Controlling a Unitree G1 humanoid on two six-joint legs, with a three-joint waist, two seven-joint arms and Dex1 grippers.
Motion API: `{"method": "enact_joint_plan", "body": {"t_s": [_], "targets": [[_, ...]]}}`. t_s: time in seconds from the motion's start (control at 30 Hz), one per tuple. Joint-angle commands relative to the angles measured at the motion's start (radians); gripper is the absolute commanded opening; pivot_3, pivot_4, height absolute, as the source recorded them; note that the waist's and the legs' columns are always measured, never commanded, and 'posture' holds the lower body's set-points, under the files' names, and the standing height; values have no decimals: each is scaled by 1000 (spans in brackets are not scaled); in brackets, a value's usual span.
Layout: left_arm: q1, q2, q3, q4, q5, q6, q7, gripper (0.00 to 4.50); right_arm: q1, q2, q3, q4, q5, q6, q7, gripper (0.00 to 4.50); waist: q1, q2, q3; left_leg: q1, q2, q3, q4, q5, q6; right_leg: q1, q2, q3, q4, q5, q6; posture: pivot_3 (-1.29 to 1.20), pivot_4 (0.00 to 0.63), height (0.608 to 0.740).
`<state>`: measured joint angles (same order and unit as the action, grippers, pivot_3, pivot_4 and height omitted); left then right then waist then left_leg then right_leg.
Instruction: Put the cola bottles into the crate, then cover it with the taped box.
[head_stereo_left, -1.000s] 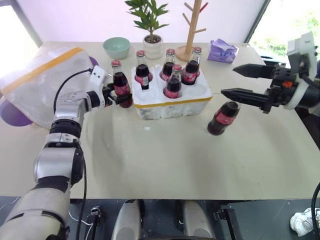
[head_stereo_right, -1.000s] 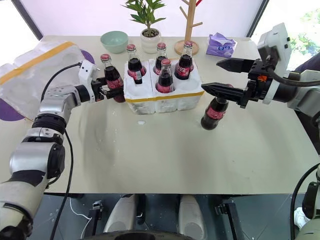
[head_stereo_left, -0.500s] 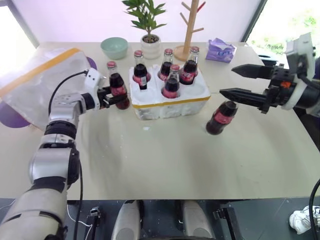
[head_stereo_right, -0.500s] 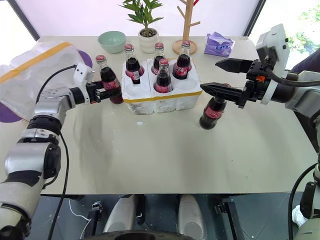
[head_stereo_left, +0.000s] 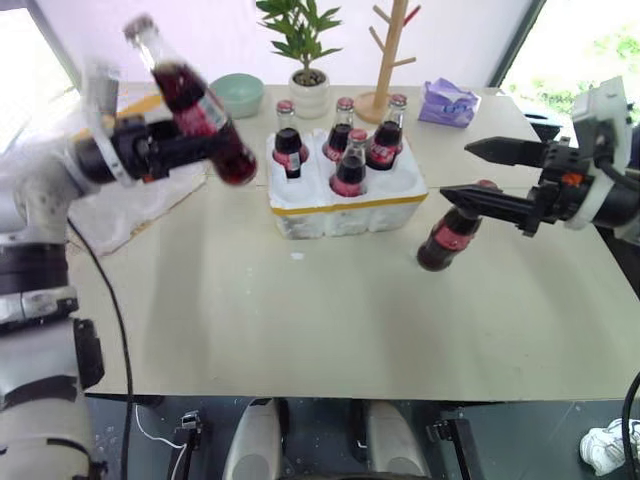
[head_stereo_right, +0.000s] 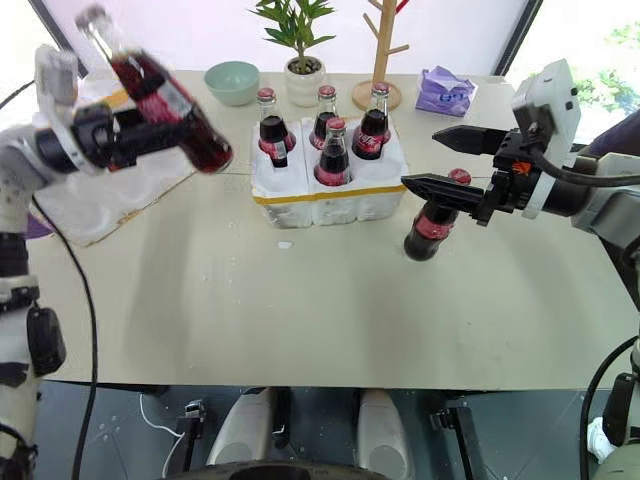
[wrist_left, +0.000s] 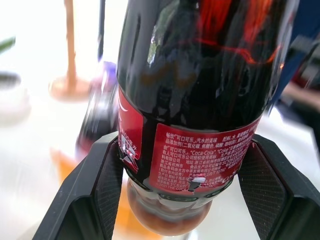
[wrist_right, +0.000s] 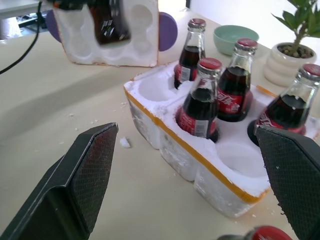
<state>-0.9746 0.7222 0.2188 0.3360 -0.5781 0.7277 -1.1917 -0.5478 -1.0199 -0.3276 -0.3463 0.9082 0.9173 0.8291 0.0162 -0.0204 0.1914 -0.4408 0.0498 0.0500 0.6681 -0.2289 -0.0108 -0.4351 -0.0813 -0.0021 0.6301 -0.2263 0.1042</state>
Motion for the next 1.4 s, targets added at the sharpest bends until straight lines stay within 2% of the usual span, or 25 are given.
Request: {"method": "enact_joint_plan", "body": {"t_s": [0.03, 0.3, 0.53, 0.63, 0.67, 0.7, 0.83, 0.93, 1.1, 1.2, 1.27, 1.4], "targets": [[-55, -60, -50, 82, 57, -108, 26, 2688, 1, -5, -46, -28, 14, -4, -16, 4500, -4, 0, 0, 0, 0, 0, 0, 0, 0, 0, 0, 0, 0, 0, 0, 0, 150, 740], [-130, -183, -200, 344, 236, -355, -11, 2688, 46, 5, -69, -57, 32, -1, -59, 4500, -9, 0, 0, -2, 0, 0, -2, 0, 0, -5, 1, 0, 2, 0, 1, 0, 150, 740], [-137, -222, -250, 412, 330, -448, -2, 2688, 87, 14, -97, -79, 51, 6, -96, 4500, -5, 0, 0, -3, 0, 0, -2, 0, 0, -5, 1, 0, 2, 0, 1, 0, 150, 740], [-118, -236, -253, 401, 340, -444, 6, 4194, 101, 16, -97, -78, 41, -2, -113, 4500, -4, 0, 0, -3, 0, 0, -2, 0, 0, -5, 1, 0, 1, 0, 1, 0, 150, 740], [-110, -238, -252, 391, 339, -444, 7, 4460, 107, 16, -95, -79, 31, -10, -115, 4500, -4, 0, 0, -2, 0, 0, -2, 0, 0, -5, 1, 0, 1, 0, 1, 0, 150, 740], [-102, -238, -250, 376, 336, -443, 7, 4460, 115, 15, -96, -82, 24, -16, -118, 4500, -4, 0, 0, -2, 0, 0, -2, 0, 0, -5, 1, 0, 1, 0, 1, 0, 150, 740], [-78, -207, -196, 261, 265, -365, -12, 4460, 216, -22, -211, -122, 68, -14, -19, 4500, -4, 0, 0, -2, 0, 0, -2, 0, 0, -5, 1, 0, 2, 0, 1, 0, 150, 740], [-79, -151, -115, 138, 139, -197, -49, 4460, 317, -44, -386, -155, 147, 39, 44, 4500, -4, 0, 0, -2, 0, -1, -2, 0, 0, -5, 1, 0, 2, 0, 1, 0, 150, 740], [-36, -26, -27, -93, -80, 71, -135, 4460, 524, -21, -537, -216, 110, 66, 45, 4500, -10, 0, 0, 1, 1, -1, -2, 0, 0, -1, 1, 0, 2, 0, 1, 0, 150, 740], [43, 13, -68, -238, -93, 94, -139, 4460, 581, 64, -439, -207, -11, 23, -114, 4500, -10, 0, -1, 10, 1, -1, -2, 0, 0, 8, 1, 0, 0, -1, -1, 0, 150, 740], [83, 12, -104, -292, -73, 68, -134, 4460, 571, 144, -350, -195, -90, -28, -215, 4500, -10, -4, -4, 16, 1, -1, -3, -1, 0, 14, 1, 0, -2, -3, -4, 0, 150, 740], [118, -13, -144, -352, -76, 57, -110, 4460, 524, 281, -219, -161, -193, -126, -318, 4500, -9, -4, -4, 15, 0, 0, -2, 0, -1, 12, 0, 1, -1, -3, -5, 0, 150, 740]]}}
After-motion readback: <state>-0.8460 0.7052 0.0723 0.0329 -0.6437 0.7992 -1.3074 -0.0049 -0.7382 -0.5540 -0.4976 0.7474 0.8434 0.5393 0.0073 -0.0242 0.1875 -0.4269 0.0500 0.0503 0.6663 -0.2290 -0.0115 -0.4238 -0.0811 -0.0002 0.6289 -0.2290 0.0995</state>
